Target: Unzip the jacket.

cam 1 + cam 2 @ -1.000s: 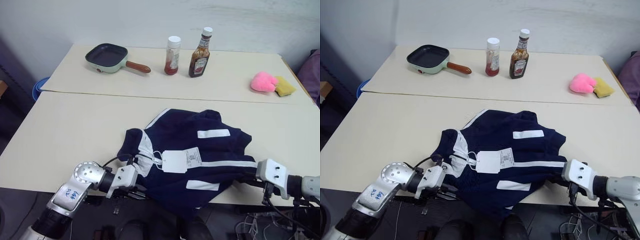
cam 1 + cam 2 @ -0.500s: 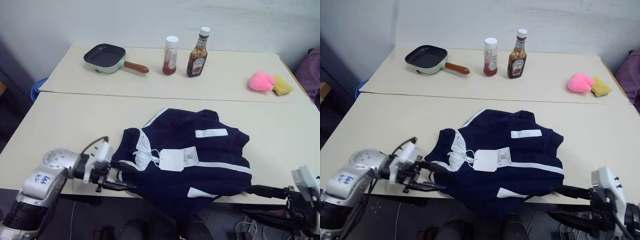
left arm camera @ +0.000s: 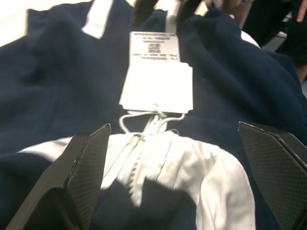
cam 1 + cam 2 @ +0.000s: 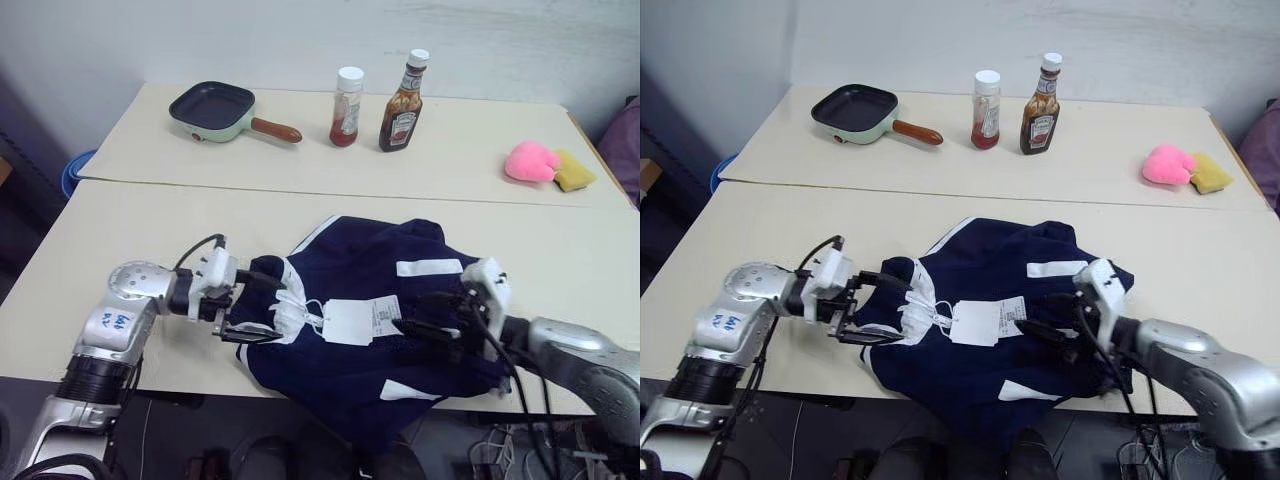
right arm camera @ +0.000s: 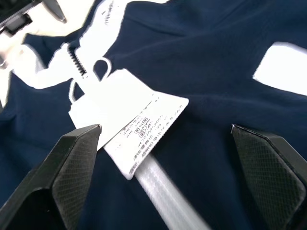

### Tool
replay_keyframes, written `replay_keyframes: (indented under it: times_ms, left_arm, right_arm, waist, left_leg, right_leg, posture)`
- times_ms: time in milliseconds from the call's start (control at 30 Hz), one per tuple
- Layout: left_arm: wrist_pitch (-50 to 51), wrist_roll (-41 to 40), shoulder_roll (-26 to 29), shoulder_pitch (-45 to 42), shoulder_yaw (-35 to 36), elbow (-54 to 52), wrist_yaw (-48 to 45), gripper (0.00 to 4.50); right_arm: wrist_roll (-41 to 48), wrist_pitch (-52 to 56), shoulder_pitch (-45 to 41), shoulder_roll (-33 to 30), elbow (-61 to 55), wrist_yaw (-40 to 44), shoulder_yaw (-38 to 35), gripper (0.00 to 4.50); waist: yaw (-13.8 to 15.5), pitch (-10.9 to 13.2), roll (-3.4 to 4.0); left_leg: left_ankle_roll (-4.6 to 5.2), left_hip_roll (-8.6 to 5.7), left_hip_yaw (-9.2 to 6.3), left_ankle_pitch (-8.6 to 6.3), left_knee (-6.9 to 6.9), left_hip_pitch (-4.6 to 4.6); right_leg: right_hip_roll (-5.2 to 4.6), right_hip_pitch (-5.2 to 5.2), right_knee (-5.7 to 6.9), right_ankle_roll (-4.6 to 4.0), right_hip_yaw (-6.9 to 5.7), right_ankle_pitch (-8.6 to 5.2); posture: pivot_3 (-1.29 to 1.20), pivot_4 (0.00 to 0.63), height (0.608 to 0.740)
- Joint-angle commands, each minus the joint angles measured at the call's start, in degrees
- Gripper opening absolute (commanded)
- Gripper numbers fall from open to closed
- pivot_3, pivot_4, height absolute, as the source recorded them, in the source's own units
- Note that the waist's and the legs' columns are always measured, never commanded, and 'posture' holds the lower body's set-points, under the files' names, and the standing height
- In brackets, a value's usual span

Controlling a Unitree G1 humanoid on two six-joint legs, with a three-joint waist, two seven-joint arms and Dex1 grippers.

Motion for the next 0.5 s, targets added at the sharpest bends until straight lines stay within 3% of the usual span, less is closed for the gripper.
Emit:
replay_keyframes:
  times_ms: [33,500]
  left_arm:
    - [-2.67,0.72,-0.18,-0.23,0.3,0.13,-0.5,4.46]
    - [-7.92,3.54,-3.21,-2.69,-0.37,5.24,0.52,4.46]
  right_arm:
    - [3.79,2.84,-2.54,2.29,-1.17,0.12,0.42,4.5]
    - [9.08,16.74,-11.42,11.57,2.38,-6.17,6.09,4.5]
  waist:
    - [0.0,0.0,0.0]
    - [-0.16,0.0,0.0]
  left_leg:
    - [0.0,0.03,-0.04,0.0,0.01,-0.02]
    - [0.03,0.02,-0.13,0.05,0.07,-0.02]
  right_leg:
    - [0.01,0.0,0.0,0.0,-0.04,0.0]
    - [-0.09,0.04,0.11,0.01,-0.13,0.0]
  posture:
    - [0.0,0.15,0.74]
    - [0.0,0.15,0.74]
